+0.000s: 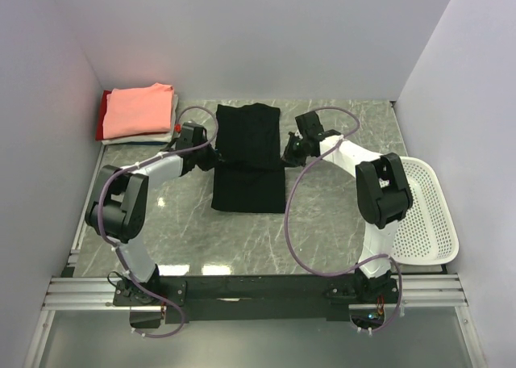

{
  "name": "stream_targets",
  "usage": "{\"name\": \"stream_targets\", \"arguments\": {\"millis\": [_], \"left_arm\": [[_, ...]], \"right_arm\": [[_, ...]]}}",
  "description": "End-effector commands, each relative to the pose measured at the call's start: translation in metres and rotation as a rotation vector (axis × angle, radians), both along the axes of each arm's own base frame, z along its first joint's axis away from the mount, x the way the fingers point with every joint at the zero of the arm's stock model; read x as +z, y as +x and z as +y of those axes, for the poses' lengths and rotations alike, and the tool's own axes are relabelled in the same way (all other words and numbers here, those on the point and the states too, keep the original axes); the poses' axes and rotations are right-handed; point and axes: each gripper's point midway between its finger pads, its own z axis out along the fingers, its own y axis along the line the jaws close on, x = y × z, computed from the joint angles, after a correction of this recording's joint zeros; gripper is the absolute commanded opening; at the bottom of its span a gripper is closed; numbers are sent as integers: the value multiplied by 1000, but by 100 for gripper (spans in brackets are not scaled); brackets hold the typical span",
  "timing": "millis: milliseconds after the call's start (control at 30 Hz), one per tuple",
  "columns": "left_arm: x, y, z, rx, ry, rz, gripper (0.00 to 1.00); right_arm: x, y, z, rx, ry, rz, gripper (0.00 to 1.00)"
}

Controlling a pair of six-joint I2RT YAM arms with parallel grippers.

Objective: Fold and stack the t-shirts
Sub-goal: Fold the tshirt

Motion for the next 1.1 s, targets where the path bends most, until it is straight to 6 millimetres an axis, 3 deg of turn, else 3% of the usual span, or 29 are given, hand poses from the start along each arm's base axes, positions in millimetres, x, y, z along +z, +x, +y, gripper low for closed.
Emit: {"name": "stream_targets", "arguments": {"millis": [0, 133, 467, 633, 733, 767, 833, 867, 933, 1067], "left_arm": [[20, 22, -2, -20, -22, -73, 1], [14, 25, 4, -12, -22, -52, 1], [37, 29, 0, -40, -56, -109, 2], [34, 39, 2, -40, -53, -100, 6], [36, 45, 2, -50, -63, -107, 21], [36, 46, 2, -56, -61, -109, 32], [44, 46, 7, -51, -60, -129, 39], [48, 45, 8, -54, -58, -137, 47], [59, 40, 12, -43, -50, -160, 59], [71, 22, 14, -30, -53, -185, 56]], "right_arm": [[17, 20, -5, -19, 16, -60, 0], [13, 23, -8, -24, 22, -47, 0], [29, 25, -5, -23, 69, -107, 0], [24, 35, -7, -30, 69, -92, 0], [19, 37, -8, -32, 79, -83, 12], [20, 37, -8, -32, 77, -84, 28], [23, 38, -13, -36, 52, -100, 41], [26, 39, -14, -38, 42, -113, 51], [37, 40, -21, -50, 11, -153, 57], [54, 33, -15, -30, -46, -213, 57]]}}
